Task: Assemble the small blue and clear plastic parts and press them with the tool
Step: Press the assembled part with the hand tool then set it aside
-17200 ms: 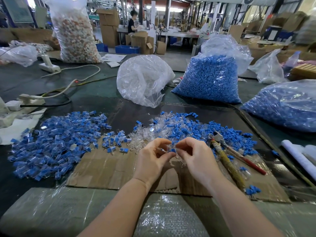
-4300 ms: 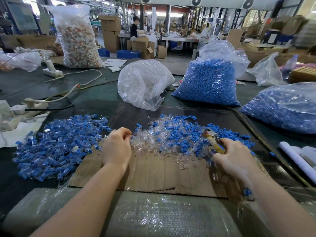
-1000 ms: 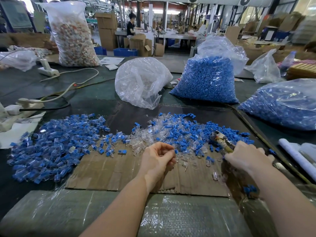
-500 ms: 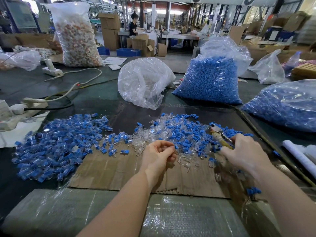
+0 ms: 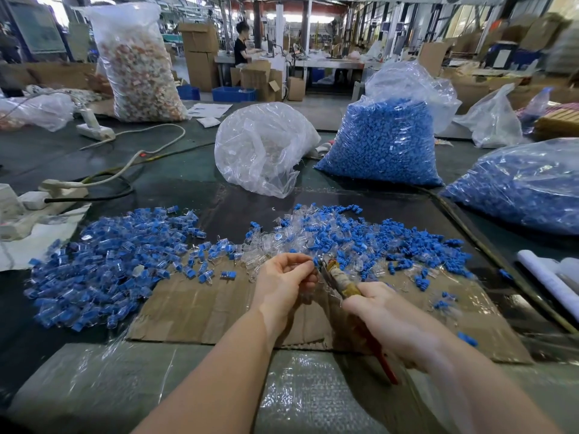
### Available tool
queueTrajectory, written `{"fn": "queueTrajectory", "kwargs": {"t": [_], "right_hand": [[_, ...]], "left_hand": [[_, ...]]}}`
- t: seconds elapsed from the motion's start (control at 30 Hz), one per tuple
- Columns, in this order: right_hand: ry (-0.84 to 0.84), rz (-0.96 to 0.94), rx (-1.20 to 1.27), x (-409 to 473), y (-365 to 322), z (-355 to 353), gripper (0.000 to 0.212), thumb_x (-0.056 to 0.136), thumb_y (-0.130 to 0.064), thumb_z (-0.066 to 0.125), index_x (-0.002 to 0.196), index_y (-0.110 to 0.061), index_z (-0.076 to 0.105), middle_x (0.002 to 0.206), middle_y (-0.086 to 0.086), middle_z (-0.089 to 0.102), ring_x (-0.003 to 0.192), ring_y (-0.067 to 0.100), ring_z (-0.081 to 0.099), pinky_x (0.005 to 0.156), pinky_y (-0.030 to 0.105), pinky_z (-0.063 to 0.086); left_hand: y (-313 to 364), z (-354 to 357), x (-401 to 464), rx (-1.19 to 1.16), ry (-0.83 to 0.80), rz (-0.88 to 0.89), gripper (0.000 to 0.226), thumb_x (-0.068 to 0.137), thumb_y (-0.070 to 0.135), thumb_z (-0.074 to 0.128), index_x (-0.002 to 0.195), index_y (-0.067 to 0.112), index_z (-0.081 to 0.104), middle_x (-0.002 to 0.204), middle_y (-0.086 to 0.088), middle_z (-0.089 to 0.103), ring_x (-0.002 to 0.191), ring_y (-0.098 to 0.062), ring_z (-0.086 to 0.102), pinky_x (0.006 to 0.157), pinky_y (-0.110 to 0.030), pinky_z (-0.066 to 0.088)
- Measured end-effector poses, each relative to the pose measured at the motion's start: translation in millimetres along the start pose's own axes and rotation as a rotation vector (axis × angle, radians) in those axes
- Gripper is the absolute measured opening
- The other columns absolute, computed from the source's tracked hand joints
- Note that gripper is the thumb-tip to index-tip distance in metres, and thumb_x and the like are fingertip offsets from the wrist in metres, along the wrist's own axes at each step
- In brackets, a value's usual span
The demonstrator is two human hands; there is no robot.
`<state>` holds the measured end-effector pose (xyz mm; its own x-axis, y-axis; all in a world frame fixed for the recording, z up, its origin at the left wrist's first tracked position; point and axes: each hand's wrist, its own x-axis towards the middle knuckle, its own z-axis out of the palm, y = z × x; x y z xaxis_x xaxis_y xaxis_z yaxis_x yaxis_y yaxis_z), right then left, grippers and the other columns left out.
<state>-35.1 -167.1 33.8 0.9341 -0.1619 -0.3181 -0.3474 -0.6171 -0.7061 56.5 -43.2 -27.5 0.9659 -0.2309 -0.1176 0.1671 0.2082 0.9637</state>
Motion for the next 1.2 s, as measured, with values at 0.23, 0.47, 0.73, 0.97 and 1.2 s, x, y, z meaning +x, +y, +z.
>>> {"fn": "queueTrajectory", "kwargs": {"t": [0.23,0.47,0.73,0.97,1.2], "right_hand": [[-0.059,0.003,-0.032,-5,-5,-1,0.018,0.092,-0.021,0.044,0.074,-0.017,0.043,0.079,0.000,0.044,0.068,0.012,0.043,0.058,0.029,0.031],[-0.102,-0.002,-0.122,-9,-8,-4,0.012,0.096,-0.025,0.039,0.086,-0.019,0.039,0.086,-0.002,0.039,0.086,-0.002,0.047,0.054,0.017,0.030],[-0.043,-0.062,-0.221,-5,-4,0,0.018,0.095,-0.023,0.041,0.077,-0.024,0.039,0.084,-0.005,0.048,0.066,0.006,0.045,0.049,0.016,0.031],[0.069,-0.061,-0.269,4,3,8,0.023,0.097,-0.023,0.040,0.120,-0.019,0.042,0.096,-0.005,0.043,0.086,0.009,0.043,0.075,0.022,0.037],[0.061,-0.140,0.017,-1,5,5,0.008,0.087,-0.014,0.053,0.090,-0.021,0.055,0.081,-0.003,0.059,0.062,0.003,0.052,0.047,0.012,0.036]], "left_hand": [[1,1,-1,0.023,0.022,-0.012,0.006,0.086,-0.001,0.060,0.090,0.003,0.062,0.060,-0.003,0.065,0.050,-0.007,0.061,0.048,-0.018,0.051],[2,2,-3,0.038,0.028,-0.009,0.006,0.085,-0.001,0.060,0.091,0.001,0.062,0.057,-0.001,0.065,0.049,-0.007,0.061,0.045,-0.017,0.050],[2,0,-5,0.048,0.019,-0.020,0.005,0.085,0.001,0.061,0.089,0.004,0.063,0.061,-0.002,0.067,0.052,-0.008,0.062,0.047,-0.018,0.050],[2,0,-6,0.056,0.034,-0.019,0.006,0.084,0.000,0.063,0.090,0.003,0.064,0.066,-0.006,0.067,0.054,-0.010,0.062,0.050,-0.018,0.050],[7,2,-8,0.003,0.065,-0.024,0.005,0.085,-0.001,0.060,0.088,0.002,0.063,0.063,-0.004,0.066,0.050,-0.008,0.060,0.047,-0.019,0.050]]}}
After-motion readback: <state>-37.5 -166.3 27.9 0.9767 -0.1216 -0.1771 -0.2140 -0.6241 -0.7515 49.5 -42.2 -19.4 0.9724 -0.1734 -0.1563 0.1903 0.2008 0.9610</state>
